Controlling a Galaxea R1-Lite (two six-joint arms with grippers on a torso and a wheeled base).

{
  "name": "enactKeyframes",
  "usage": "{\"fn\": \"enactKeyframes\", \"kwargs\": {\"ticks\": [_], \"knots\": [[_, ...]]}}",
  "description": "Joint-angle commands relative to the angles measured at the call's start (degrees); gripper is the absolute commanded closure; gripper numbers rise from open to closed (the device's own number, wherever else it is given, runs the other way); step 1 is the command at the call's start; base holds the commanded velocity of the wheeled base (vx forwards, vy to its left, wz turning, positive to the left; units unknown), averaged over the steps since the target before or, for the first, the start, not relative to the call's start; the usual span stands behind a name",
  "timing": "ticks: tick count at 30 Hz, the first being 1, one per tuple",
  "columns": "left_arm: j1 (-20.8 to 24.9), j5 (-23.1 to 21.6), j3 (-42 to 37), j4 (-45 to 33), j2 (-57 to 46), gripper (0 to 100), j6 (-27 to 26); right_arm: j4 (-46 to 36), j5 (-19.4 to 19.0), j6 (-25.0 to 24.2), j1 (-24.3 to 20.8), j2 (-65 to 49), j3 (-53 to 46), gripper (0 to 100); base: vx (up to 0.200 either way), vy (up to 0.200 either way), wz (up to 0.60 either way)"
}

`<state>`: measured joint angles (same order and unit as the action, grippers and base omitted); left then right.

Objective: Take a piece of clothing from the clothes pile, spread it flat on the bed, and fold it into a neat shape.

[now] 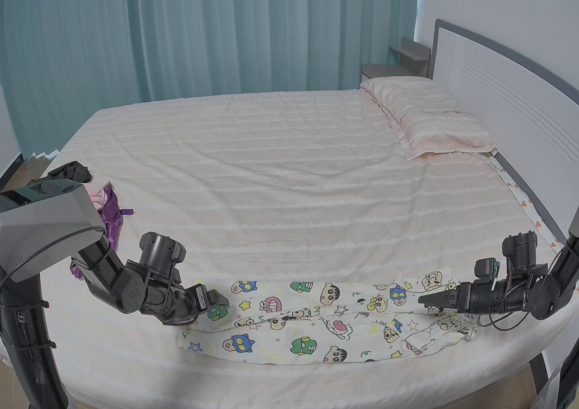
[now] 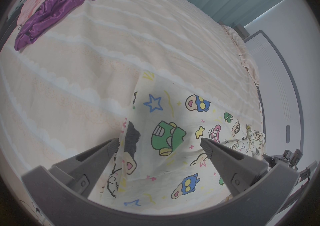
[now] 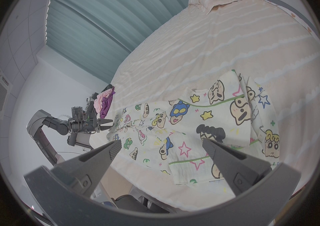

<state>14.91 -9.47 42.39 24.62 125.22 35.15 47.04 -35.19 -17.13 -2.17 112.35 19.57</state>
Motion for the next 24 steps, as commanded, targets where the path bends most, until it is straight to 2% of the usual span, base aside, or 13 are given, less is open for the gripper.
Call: {"fn": "enactKeyframes", "kwargs": {"ticks": [1,7,12,24], "knots": [[0.1,0.1,0.1,0.0,0.5,100,0.0,0.0,0.0,0.0,0.1,0.2,0.0,0,0.000,0.000,0.00],[-0.3,0.5,-0.3,-0.2,0.4,100,-0.2,0.1,0.0,0.0,0.3,0.2,0.2,0,0.000,0.000,0.00],[-1.1,2.5,-1.0,-0.6,0.2,100,-0.3,0.1,0.0,0.0,0.3,0.2,0.2,0,0.000,0.000,0.00],[-2.5,2.9,-0.6,-0.2,-3.8,100,-0.4,0.1,0.0,0.0,0.3,0.1,0.2,0,0.000,0.000,0.00]]}}
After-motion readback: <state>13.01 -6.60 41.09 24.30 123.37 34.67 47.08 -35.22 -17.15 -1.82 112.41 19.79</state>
